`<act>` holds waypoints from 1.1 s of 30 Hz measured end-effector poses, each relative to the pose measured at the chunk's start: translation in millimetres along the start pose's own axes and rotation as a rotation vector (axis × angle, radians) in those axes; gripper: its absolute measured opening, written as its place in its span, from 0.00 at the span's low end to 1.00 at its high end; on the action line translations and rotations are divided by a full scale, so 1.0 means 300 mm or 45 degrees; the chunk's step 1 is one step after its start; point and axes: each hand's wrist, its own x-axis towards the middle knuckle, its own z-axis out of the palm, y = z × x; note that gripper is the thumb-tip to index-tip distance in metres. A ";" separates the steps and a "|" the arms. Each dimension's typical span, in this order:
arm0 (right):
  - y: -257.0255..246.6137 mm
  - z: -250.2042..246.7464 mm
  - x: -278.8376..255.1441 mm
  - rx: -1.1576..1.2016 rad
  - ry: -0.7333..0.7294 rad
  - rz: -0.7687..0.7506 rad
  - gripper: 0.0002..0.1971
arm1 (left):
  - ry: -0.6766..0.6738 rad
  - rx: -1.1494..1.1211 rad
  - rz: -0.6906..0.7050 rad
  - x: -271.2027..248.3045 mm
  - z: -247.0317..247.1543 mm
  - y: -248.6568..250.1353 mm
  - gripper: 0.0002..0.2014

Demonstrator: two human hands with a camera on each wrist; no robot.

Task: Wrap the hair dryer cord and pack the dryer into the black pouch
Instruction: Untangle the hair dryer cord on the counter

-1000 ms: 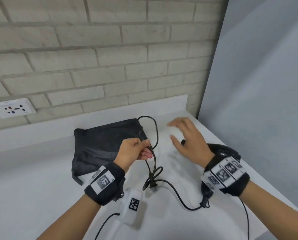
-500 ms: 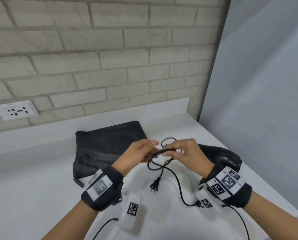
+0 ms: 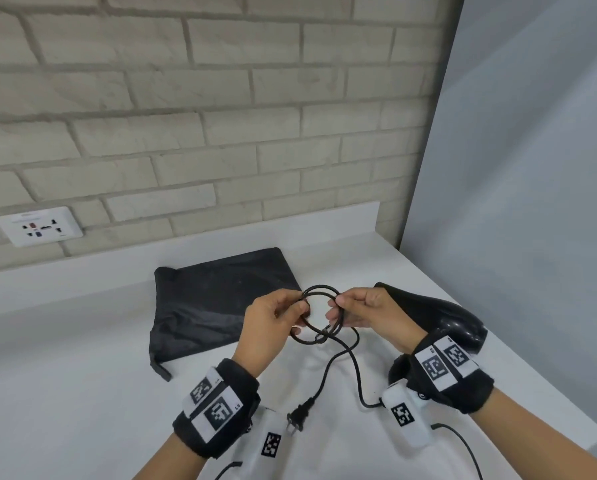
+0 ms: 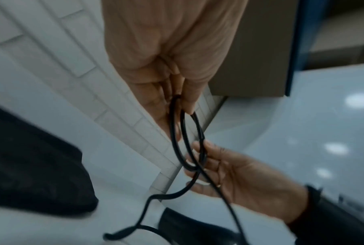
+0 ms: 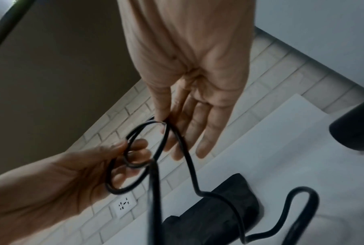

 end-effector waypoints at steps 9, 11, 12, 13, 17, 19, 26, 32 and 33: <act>-0.043 0.040 0.021 0.170 -0.029 0.022 0.11 | 0.166 0.952 0.762 0.021 0.004 0.028 0.09; -0.052 0.044 0.025 0.219 -0.053 0.040 0.11 | 0.172 0.994 0.799 0.022 -0.001 0.033 0.09; -0.056 0.044 0.025 0.230 -0.067 0.046 0.11 | 0.174 1.025 0.814 0.024 -0.003 0.032 0.12; -0.060 0.043 0.025 0.231 -0.079 0.051 0.11 | 0.182 1.044 0.840 0.029 -0.006 0.034 0.13; -0.071 0.027 0.019 0.226 -0.129 0.047 0.13 | 0.301 0.648 0.794 0.041 -0.039 0.078 0.06; -0.079 0.014 0.017 0.275 -0.162 0.010 0.14 | 0.426 0.283 0.590 0.047 -0.061 0.102 0.02; -0.079 0.011 0.027 0.202 -0.265 0.123 0.15 | 0.521 -0.393 0.158 0.042 -0.121 0.077 0.07; -0.077 0.036 0.044 0.008 -0.251 0.152 0.12 | 0.505 -0.417 0.176 0.028 -0.136 0.079 0.07; -0.073 0.037 0.048 -0.041 -0.218 0.136 0.11 | 0.485 -0.393 0.204 0.026 -0.138 0.086 0.07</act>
